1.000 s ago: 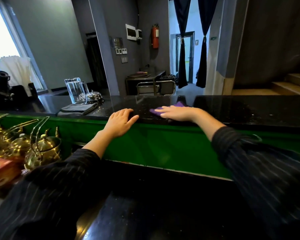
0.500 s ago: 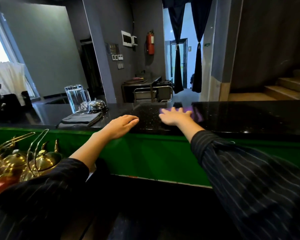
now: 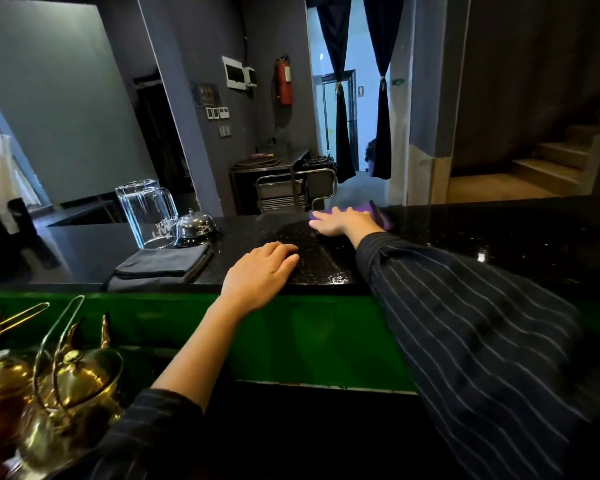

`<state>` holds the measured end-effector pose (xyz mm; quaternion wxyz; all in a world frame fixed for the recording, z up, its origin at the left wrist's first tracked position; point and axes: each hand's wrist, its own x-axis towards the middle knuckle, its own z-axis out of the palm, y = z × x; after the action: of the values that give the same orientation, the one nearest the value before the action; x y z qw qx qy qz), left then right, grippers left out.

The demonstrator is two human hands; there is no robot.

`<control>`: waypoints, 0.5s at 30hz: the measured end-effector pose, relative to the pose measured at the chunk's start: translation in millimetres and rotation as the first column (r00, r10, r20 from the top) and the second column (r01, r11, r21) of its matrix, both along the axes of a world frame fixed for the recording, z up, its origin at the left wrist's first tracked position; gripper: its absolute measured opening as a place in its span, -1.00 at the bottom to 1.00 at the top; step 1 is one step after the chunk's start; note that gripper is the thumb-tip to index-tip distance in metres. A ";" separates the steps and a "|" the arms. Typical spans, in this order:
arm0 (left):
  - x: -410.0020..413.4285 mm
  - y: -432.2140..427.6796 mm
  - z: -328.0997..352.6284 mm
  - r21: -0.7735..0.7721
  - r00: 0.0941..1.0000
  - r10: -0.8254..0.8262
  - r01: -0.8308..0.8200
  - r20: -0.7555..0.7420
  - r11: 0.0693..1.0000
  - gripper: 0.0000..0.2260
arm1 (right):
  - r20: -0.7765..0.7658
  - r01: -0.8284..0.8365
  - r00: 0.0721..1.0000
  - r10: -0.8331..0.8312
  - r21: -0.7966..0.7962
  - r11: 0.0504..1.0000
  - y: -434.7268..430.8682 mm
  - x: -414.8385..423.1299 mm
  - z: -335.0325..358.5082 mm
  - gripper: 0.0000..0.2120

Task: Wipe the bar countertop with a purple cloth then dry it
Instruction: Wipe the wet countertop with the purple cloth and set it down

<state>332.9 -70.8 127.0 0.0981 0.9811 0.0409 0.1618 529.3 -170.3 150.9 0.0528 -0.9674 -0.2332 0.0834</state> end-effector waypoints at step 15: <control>-1.6 3.2 2.3 -0.023 0.996 0.037 -0.039 -0.082 0.999 -0.68 | -0.053 0.005 0.999 -0.006 -0.015 1.000 -6.3 31.7 -5.1 -0.41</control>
<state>331.3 -67.5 129.3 0.1053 0.9846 0.0654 0.1229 561.0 -176.6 145.8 0.0522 -0.9659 -0.2284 0.1105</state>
